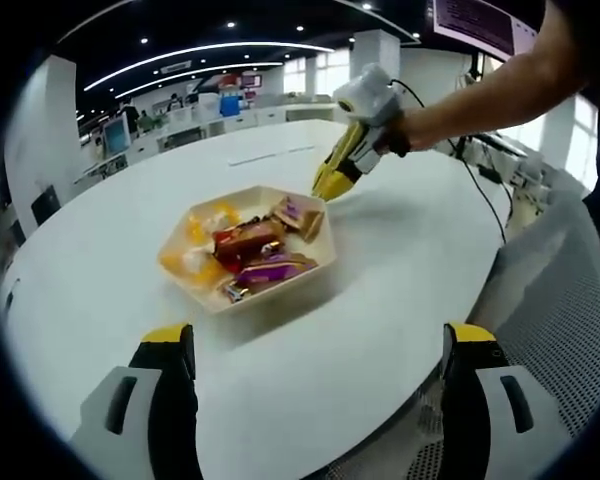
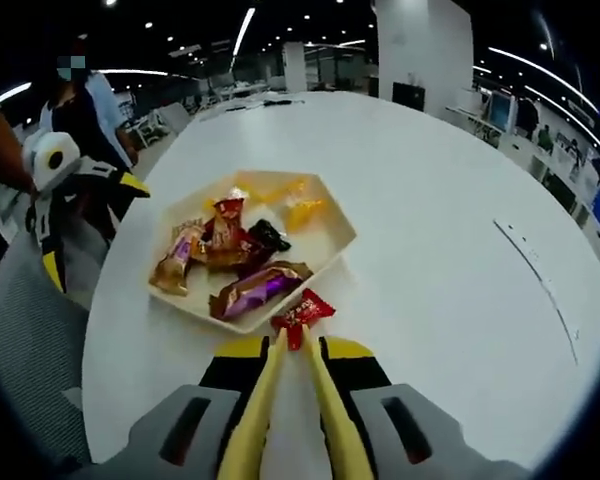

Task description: Place the target food into the container with the food tongs after gripping and lifting it, then release it inside without dropping or visibly crushing the food.

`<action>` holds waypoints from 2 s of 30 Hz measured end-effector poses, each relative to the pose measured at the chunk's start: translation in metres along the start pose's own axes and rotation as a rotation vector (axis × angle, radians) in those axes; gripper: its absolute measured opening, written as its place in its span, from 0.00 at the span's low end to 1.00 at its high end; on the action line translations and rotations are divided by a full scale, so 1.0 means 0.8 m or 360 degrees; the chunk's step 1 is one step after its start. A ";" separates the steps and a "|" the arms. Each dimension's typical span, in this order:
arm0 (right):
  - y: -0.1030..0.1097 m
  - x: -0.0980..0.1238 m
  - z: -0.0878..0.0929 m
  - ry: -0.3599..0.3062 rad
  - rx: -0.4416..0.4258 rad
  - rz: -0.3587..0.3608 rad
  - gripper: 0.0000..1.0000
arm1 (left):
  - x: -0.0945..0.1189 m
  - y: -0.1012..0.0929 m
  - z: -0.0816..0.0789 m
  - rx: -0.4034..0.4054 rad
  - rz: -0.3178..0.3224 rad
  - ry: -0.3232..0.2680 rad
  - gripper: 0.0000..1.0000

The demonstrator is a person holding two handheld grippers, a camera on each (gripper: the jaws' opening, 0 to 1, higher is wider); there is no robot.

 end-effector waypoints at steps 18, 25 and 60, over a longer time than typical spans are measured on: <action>-0.003 0.036 0.011 0.0047 -0.0069 0.0050 0.14 | 0.000 0.000 0.001 -0.0005 0.0006 0.0005 0.99; 0.007 0.060 0.027 0.0060 -0.0073 0.0065 0.15 | 0.000 -0.001 0.002 -0.0012 0.0016 0.0008 0.99; 0.014 0.105 -0.038 -0.0053 -0.0058 0.0153 0.13 | 0.001 -0.001 -0.002 -0.0036 0.0018 -0.0032 0.99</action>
Point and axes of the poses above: the point that each gripper's makers call its tool centre point, and the gripper's own axes: x roughly backward along the fingers, y roughly to its left, z roughly out of its underside, the point moved 6 cm from there along x, roughly backward along the fingers, and after that the axes turned 8 degrees about -z, right-handed, at the moved point
